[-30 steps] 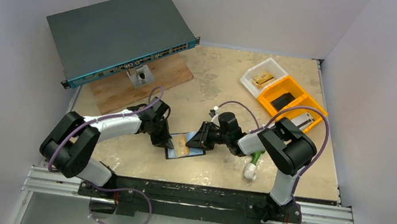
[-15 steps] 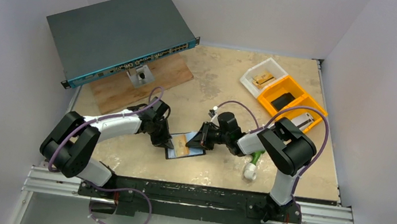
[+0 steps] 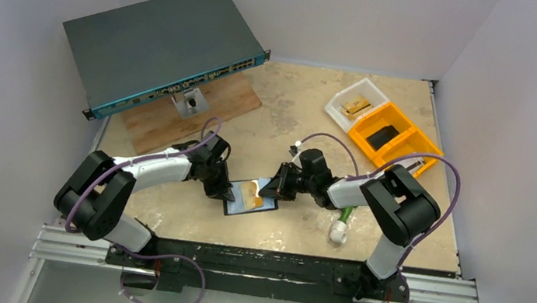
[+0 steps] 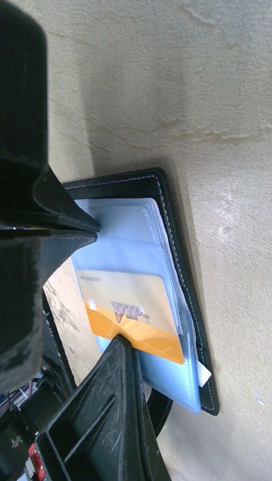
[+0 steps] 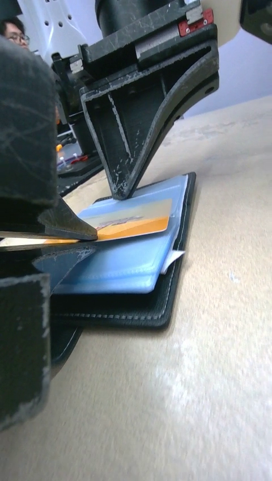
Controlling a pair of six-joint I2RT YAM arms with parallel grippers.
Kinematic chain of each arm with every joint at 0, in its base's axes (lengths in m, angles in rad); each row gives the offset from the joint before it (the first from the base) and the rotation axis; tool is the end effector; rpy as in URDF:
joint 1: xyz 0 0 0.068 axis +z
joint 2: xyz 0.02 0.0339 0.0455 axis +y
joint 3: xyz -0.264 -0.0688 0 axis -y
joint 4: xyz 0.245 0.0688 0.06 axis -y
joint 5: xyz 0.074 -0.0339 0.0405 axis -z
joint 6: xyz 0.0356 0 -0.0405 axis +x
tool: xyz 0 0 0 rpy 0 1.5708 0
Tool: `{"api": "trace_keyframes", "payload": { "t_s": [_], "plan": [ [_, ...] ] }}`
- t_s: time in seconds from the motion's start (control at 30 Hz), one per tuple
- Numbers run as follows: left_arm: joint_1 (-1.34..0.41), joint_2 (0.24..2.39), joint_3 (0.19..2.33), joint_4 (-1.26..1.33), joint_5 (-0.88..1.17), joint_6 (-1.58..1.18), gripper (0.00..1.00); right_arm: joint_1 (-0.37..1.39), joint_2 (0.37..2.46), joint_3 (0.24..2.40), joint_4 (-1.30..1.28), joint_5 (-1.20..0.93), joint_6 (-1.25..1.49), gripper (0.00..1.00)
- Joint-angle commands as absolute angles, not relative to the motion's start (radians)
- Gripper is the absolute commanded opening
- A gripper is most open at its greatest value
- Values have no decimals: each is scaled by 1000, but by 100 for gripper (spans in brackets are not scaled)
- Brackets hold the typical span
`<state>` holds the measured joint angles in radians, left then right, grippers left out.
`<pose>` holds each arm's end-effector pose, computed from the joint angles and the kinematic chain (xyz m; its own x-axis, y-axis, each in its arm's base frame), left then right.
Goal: Take the credit cards out of the card holder
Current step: Remove the credit card from the card holder.
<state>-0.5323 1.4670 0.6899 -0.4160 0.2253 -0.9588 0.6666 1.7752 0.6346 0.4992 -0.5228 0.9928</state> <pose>0.2109 -0.1335 0.1460 -0.9231 -0.3822 -0.0419 -0.3306 0.8446 -0.4211 0.2360 0.2083 0.1116 -0.9690 0.1610 -0.1875 -0.0706 0.5467 0.8343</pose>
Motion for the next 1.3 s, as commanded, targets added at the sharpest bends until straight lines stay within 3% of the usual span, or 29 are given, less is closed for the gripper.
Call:
{"api": "trace_keyframes", "payload": {
  "t_s": [0.0,0.1,0.27,0.57,0.77,0.97,1.27],
  "plan": [
    [-526,1509,644,-516,78,-929,0,649,1733,619,449,-472,949,0],
    [-527,1508,644,-512,81,-930,0,646,1752,617,469,-502,942,0],
    [-527,1509,644,-509,88,-930,0,646,1789,623,525,-533,952,22],
    [-527,1522,646,-499,96,-929,0,658,1854,664,539,-582,944,24],
    [-526,1527,653,-500,98,-927,0,681,1886,687,536,-582,945,21],
    [-527,1529,655,-502,98,-922,0,677,1865,674,521,-580,947,1],
    [-526,1506,645,-515,89,-914,0,572,1736,615,412,-525,884,0]
  ]
}}
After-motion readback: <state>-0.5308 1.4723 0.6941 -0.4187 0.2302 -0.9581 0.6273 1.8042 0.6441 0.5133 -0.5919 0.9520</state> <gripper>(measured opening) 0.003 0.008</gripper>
